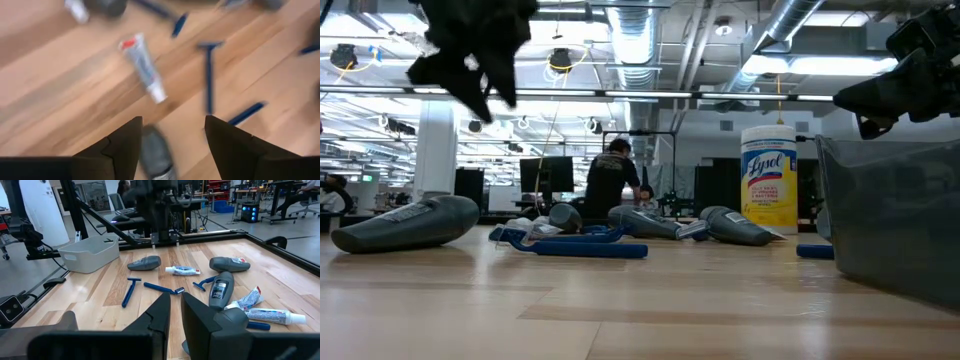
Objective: Pick & Place Travel size toiletries
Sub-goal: Put the deodorant into the gray bin
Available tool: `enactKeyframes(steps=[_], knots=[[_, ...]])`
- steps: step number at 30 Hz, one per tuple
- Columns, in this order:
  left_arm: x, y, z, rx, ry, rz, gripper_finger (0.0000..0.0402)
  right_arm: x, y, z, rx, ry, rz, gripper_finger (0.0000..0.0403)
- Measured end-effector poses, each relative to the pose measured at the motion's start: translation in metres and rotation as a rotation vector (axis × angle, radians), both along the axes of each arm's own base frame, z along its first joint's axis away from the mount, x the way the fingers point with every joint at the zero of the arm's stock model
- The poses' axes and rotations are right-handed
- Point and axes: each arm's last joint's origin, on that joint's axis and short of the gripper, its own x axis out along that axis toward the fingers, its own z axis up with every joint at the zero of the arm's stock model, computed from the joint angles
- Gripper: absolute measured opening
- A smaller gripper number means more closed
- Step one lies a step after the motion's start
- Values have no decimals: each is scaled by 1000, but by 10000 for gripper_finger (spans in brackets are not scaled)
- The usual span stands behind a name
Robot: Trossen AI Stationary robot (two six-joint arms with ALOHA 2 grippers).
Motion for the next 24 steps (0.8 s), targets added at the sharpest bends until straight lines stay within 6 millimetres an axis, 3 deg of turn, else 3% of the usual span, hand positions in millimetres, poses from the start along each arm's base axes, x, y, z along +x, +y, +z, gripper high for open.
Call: enactKeyframes(steps=[12, 24], knots=[[21, -14, -50, -87, 243, 34, 213, 0, 0, 0, 0, 0, 0, 40], [22, -18, -55, -106, 258, 47, 232, 0, 0, 0, -1, 2, 0, 40]])
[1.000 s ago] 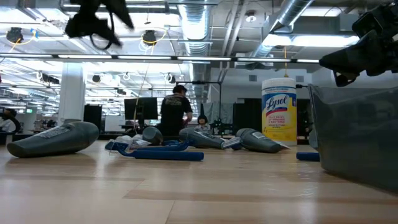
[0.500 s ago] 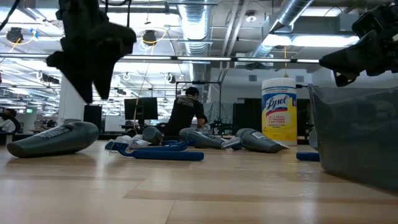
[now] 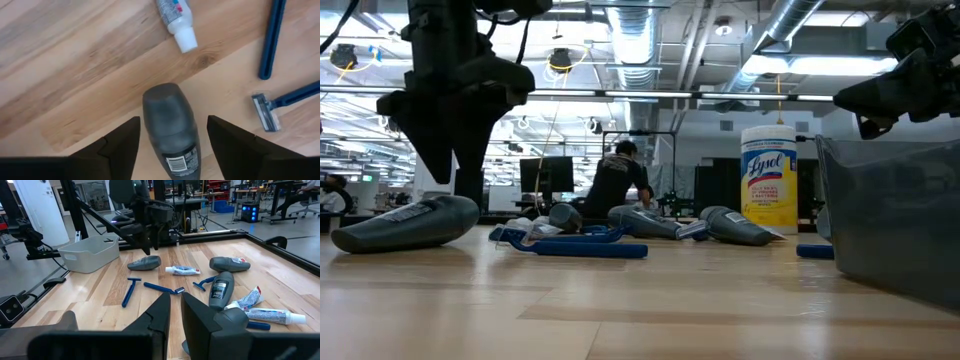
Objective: Pick & Place Travel size toiletries
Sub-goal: Put the deodorant into the gray bin
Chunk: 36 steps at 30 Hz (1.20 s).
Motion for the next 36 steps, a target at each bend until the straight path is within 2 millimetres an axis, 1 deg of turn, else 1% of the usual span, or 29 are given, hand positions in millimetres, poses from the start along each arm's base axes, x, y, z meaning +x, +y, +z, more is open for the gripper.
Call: enactKeyframes(steps=[7, 12, 16, 23, 31, 36], knots=[[0, -1, 0, -38, 3, -4, 303, 0, 0, 0, 0, 0, 0, 40], [1, -1, 0, -42, -2, 4, 331, 0, 0, 0, 0, 0, 0, 40], [-1, 0, -4, -28, -2, 30, 335, 0, 0, 0, 0, 1, 0, 40], [-10, 2, -24, -39, 8, 53, 322, 0, 0, 0, 0, 1, 0, 40], [-11, 2, -37, -48, -46, 56, 312, 0, 0, 0, 0, 1, 0, 40], [-11, 2, -44, -51, -43, 74, 312, 0, 0, 0, 0, 1, 0, 40]])
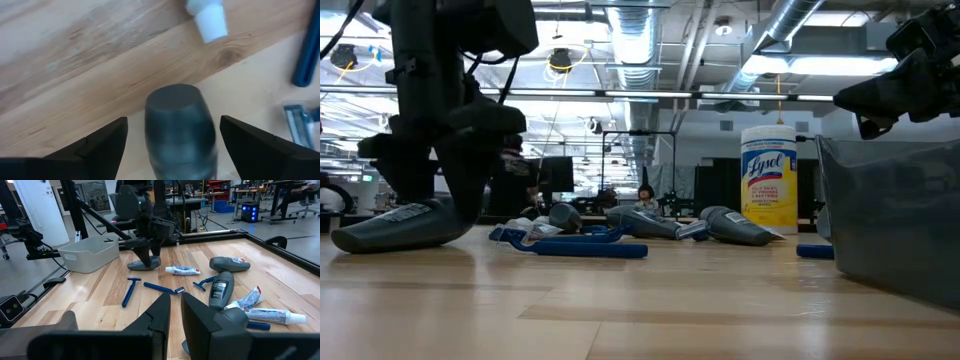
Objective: Pick & Place Travel size toiletries
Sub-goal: Put the deodorant into the gray bin
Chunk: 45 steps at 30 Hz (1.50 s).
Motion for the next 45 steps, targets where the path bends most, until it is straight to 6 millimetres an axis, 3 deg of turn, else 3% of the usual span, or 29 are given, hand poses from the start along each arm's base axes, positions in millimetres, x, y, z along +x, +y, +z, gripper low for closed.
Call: enactKeyframes(steps=[10, 15, 24, 31, 35, 40, 45], knots=[[5, -3, -23, -52, 96, 4, 297, 0, 0, 0, 1, -2, 0, 40], [4, -3, -20, -56, 84, 16, 274, 0, 0, 0, 1, -2, 0, 40], [3, 0, -10, -54, 25, 42, 198, 0, 0, 0, 1, -2, 0, 40], [2, 0, -10, -53, 35, 51, 217, 0, 0, 0, 1, -2, 0, 40], [2, -1, -10, -74, 41, 49, 206, 0, 0, 0, 1, -2, 0, 40], [0, -1, 0, -111, 5, 40, 196, 0, 0, 0, 1, -2, 0, 40], [-7, 1, 27, -141, -101, 31, 214, 0, 0, 0, 1, -2, 0, 40]])
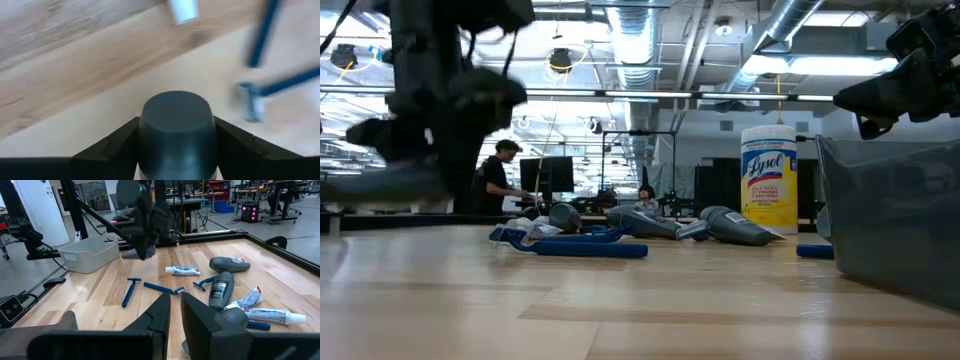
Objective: Pick & Place Travel size toiletries
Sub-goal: Put the deodorant into the gray bin
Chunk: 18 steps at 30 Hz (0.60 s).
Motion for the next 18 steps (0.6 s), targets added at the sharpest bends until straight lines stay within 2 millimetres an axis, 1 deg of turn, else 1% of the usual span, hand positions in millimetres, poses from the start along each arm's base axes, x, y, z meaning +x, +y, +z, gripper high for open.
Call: enactKeyframes(steps=[4, 7, 11, 14, 18], knots=[[-11, 1, 27, -43, -113, -15, 205, 0, 0, 0, 0, 0, 0, 40], [-23, -4, 47, -115, -195, -69, 196, 0, 0, 0, 0, 0, 0, 40], [-42, -16, 69, -222, -275, -176, 208, 0, 0, 0, 0, 0, 0, 40], [-56, -31, 77, -283, -297, -266, 217, 0, 0, 0, 0, 0, 0, 40], [-72, -57, 78, -350, -256, -393, 206, 0, 0, 0, 0, 0, 0, 40]])
